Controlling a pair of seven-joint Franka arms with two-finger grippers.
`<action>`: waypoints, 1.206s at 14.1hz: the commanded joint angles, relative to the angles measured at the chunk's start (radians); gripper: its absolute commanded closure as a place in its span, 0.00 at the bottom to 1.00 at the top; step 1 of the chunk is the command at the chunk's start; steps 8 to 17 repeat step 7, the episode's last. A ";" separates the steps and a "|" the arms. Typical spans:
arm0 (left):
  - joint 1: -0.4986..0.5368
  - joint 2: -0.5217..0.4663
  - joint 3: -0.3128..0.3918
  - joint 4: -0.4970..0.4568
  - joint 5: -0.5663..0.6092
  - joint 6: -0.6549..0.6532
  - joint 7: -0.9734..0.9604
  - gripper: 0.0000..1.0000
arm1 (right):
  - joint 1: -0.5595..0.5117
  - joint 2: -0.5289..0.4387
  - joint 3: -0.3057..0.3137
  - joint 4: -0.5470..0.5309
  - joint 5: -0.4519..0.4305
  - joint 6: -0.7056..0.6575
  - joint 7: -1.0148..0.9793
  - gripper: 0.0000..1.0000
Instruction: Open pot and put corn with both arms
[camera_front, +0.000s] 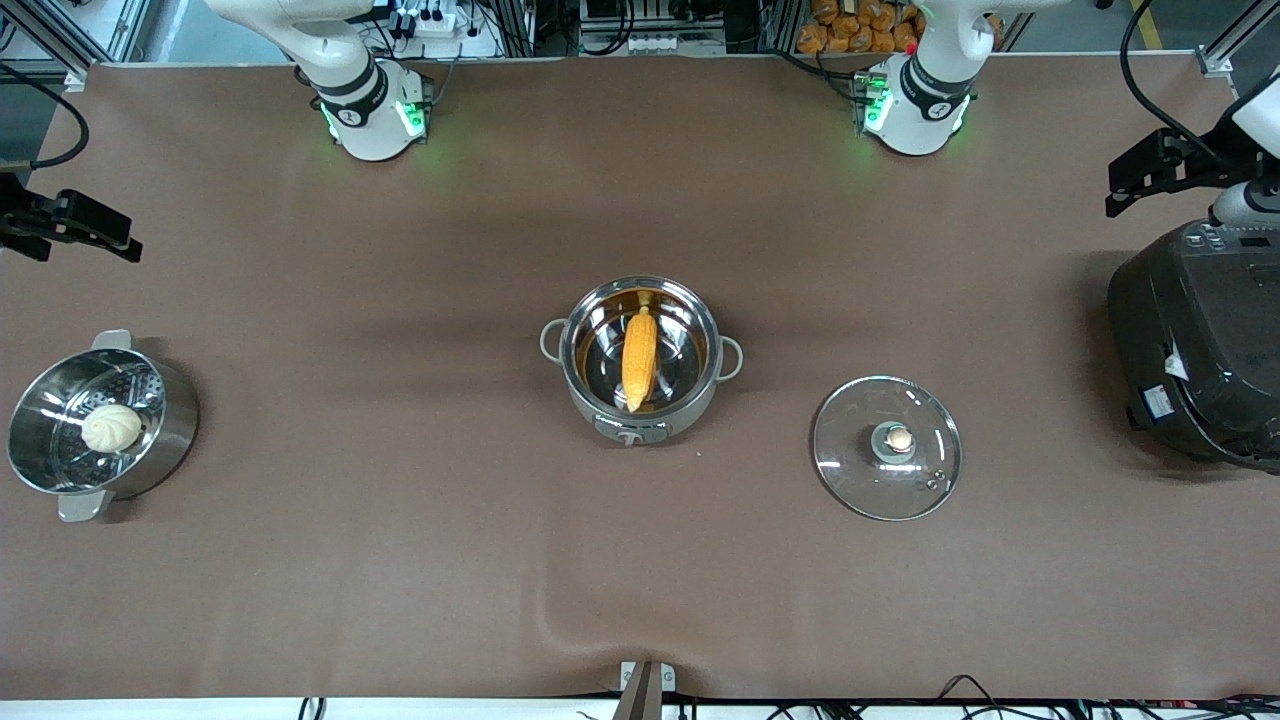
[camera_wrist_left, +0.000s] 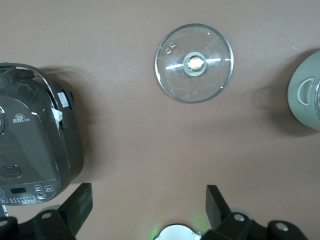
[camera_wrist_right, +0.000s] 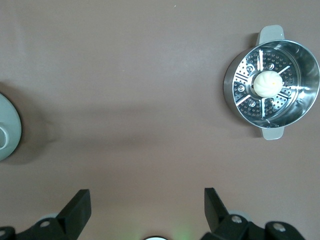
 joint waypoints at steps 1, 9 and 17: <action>0.015 0.008 -0.014 0.023 -0.061 -0.024 0.009 0.00 | -0.012 -0.023 0.012 -0.019 0.020 0.004 -0.010 0.00; 0.014 -0.004 -0.012 0.023 -0.069 -0.024 0.004 0.00 | -0.015 -0.022 0.011 -0.003 0.024 0.004 -0.011 0.00; 0.014 -0.004 -0.012 0.023 -0.069 -0.024 0.004 0.00 | -0.015 -0.022 0.011 -0.003 0.024 0.004 -0.011 0.00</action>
